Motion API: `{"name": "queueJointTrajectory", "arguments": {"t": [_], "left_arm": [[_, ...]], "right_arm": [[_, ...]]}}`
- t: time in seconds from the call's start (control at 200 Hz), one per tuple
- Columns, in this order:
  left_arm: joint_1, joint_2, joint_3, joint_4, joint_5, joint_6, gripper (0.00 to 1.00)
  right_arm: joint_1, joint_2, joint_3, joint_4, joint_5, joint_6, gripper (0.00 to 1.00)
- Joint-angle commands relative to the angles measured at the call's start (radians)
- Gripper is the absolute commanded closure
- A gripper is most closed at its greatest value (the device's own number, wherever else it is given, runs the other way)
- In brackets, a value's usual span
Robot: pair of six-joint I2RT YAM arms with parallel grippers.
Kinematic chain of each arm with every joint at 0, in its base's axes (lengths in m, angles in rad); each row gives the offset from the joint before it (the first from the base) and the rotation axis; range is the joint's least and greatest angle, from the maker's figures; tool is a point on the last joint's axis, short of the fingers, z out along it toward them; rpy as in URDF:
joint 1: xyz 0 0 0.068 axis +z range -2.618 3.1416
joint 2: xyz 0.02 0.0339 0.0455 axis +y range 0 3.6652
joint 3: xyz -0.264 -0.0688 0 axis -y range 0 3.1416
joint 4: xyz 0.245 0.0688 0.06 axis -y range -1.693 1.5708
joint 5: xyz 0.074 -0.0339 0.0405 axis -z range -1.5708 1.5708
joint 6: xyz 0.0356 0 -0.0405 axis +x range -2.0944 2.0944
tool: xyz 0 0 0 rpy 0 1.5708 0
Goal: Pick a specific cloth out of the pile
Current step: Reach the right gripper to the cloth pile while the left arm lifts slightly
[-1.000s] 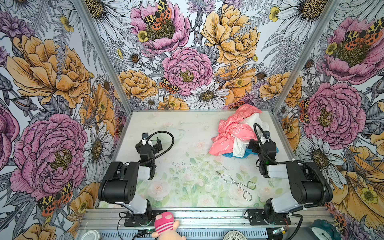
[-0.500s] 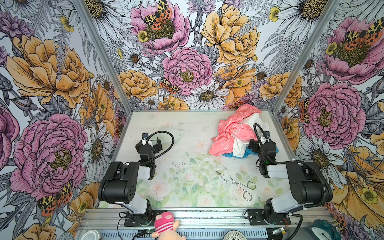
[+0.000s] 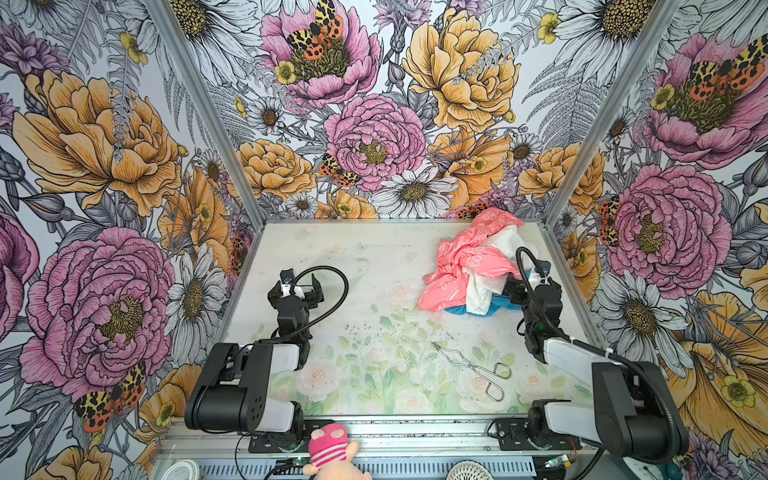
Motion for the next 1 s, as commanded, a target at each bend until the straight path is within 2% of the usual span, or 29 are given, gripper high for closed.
{"name": "queueJointTrajectory", "arguments": {"t": [0.0,0.105,0.24,0.385,0.546,0.696,0.871,0.996], "left_arm": [[-0.051,-0.134,0.040,-0.181,-0.096,0.012,0.01],[-0.098,-0.279,0.056,-0.314,-0.123,-0.034,0.01],[-0.155,-0.447,0.106,-0.523,-0.105,-0.109,0.01],[-0.203,-0.580,0.144,-0.662,-0.020,-0.170,0.01],[-0.213,-0.654,0.223,-0.827,0.115,-0.220,0.01],[-0.214,-0.664,0.303,-0.962,0.268,-0.249,0.01],[-0.215,-0.629,0.386,-1.103,0.433,-0.236,0.01],[-0.221,-0.600,0.404,-1.147,0.556,-0.206,0.01]], "right_arm": [[0.005,-0.135,0.012,-0.216,0.049,0.072,0.01],[0.005,-0.280,0.021,-0.368,0.034,0.124,0.01],[0.004,-0.425,0.039,-0.529,-0.008,0.228,0.01],[-0.008,-0.497,0.060,-0.654,-0.078,0.347,0.01],[-0.029,-0.469,0.071,-0.720,-0.204,0.500,0.06],[-0.073,-0.414,0.049,-0.721,-0.317,0.658,0.11],[-0.193,-0.347,0.054,-0.721,-0.391,0.677,0.22],[-0.205,-0.280,0.066,-0.718,-0.431,0.699,0.27]]}}
